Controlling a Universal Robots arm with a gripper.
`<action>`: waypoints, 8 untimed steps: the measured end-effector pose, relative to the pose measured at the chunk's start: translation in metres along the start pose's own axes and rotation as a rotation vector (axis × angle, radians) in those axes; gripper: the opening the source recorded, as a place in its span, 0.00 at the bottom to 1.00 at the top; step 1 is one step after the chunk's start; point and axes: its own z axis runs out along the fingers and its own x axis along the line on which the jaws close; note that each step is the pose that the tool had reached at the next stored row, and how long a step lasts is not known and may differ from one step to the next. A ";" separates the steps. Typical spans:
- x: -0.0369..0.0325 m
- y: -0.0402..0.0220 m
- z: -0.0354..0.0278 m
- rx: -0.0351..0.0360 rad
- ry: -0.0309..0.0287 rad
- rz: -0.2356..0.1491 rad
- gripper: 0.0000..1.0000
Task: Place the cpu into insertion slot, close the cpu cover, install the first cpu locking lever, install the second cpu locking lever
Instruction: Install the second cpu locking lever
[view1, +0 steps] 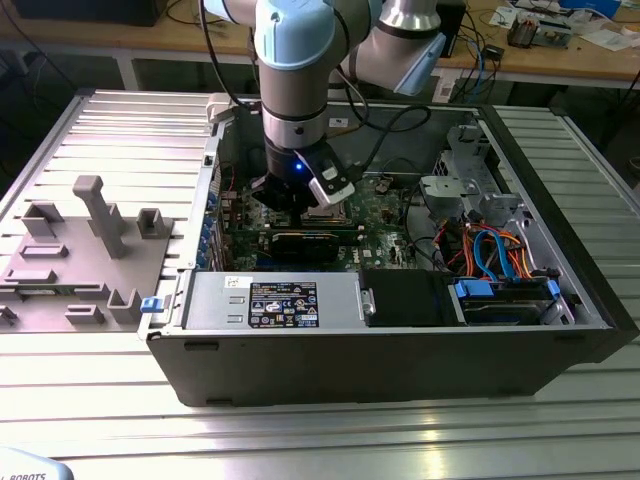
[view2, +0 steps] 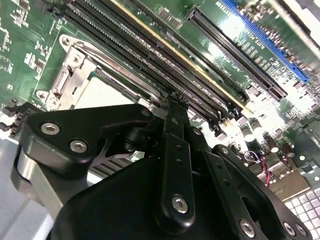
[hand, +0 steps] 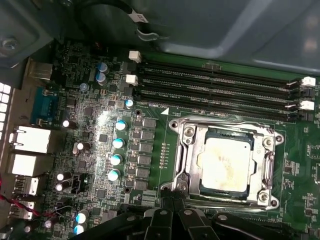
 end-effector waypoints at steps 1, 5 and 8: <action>0.0007 0.0001 0.0001 -0.0024 0.0001 -0.004 0.11; 0.0029 0.0003 0.0006 -0.0143 0.0008 -0.026 0.11; 0.0030 0.0006 0.0013 -0.0212 0.0018 -0.042 0.11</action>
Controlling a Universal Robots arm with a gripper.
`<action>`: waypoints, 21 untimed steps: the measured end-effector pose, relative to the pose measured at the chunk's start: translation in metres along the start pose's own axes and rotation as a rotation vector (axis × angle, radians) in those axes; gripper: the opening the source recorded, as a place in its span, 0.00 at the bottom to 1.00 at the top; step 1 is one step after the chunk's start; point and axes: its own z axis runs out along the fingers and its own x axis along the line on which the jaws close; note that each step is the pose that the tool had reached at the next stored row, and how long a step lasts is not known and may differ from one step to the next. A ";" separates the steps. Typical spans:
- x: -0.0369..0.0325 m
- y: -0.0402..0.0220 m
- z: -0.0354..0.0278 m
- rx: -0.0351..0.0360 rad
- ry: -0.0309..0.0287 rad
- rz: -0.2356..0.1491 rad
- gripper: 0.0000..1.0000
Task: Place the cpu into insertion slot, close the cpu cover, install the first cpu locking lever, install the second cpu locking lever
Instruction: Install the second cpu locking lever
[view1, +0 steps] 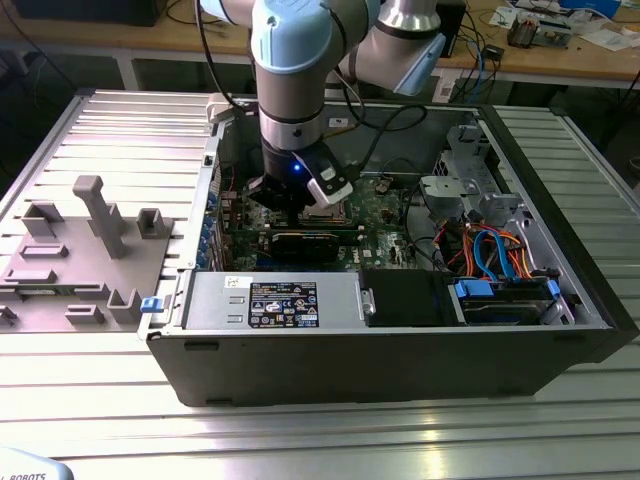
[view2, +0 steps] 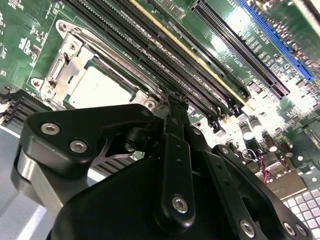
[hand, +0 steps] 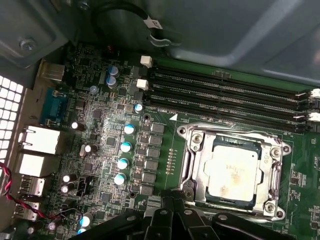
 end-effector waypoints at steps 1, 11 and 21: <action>-0.0001 0.0002 0.0002 -0.0010 0.0002 -0.004 0.11; -0.0002 0.0006 0.0017 -0.0062 0.0021 -0.028 0.11; -0.0176 -0.0003 -0.0007 0.0329 0.0143 -0.029 0.11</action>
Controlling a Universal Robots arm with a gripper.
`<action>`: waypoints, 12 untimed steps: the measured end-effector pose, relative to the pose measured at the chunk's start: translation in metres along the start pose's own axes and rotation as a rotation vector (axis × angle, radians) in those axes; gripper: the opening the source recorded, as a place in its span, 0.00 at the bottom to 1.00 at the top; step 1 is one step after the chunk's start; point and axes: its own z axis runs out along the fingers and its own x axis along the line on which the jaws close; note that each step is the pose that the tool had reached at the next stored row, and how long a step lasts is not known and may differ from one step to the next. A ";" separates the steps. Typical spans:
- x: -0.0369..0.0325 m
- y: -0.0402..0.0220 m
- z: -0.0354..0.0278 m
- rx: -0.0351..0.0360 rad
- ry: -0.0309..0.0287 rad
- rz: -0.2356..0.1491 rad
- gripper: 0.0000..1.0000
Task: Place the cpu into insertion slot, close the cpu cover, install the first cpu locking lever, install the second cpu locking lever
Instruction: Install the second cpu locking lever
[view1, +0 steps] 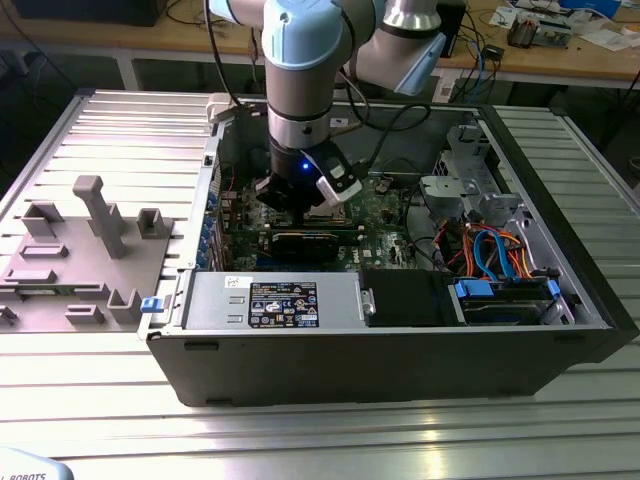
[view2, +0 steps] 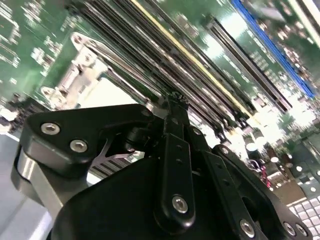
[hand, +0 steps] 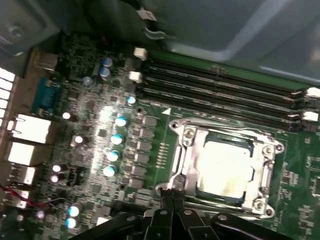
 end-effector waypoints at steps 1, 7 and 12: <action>-0.0065 0.0003 0.0003 0.0020 0.0030 0.000 0.11; -0.0304 0.0086 0.0016 0.0237 0.0136 0.000 0.11; -0.0395 0.0143 0.0020 0.0393 0.0169 0.000 0.11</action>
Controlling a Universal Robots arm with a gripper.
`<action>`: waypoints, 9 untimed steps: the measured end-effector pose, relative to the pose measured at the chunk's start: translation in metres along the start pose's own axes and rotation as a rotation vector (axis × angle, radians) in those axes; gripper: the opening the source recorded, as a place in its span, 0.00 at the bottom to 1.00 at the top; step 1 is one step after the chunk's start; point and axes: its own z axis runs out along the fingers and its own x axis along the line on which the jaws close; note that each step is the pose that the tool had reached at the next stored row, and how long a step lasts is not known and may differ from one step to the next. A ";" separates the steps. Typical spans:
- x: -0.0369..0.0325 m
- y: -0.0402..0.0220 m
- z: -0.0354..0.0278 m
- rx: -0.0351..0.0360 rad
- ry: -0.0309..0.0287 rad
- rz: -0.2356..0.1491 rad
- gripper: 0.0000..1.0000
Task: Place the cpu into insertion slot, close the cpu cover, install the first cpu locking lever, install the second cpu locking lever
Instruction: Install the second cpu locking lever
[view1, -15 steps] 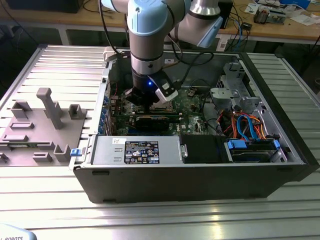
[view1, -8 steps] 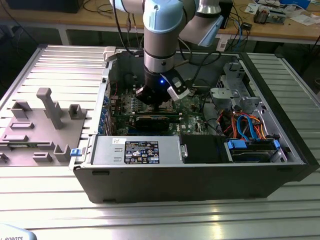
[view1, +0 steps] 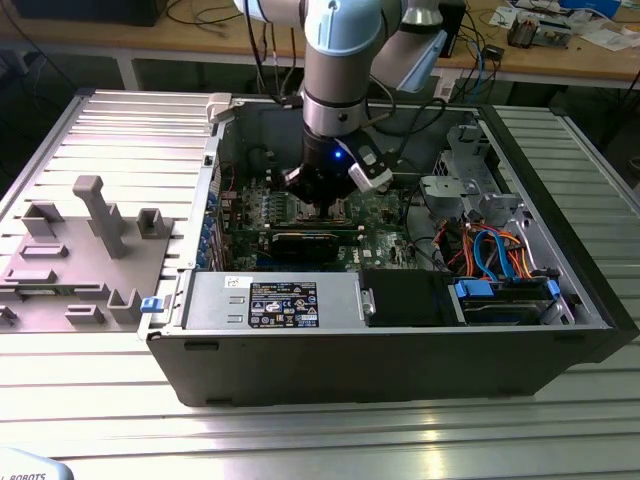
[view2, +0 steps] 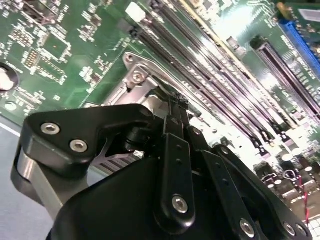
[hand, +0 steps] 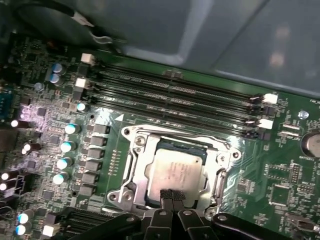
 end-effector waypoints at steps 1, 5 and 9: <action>-0.0010 0.0007 -0.0005 0.0021 0.0002 0.000 0.11; -0.0037 0.0052 -0.0084 0.0148 0.0036 0.000 0.11; -0.0048 0.0088 -0.0230 0.0267 0.0061 0.000 0.11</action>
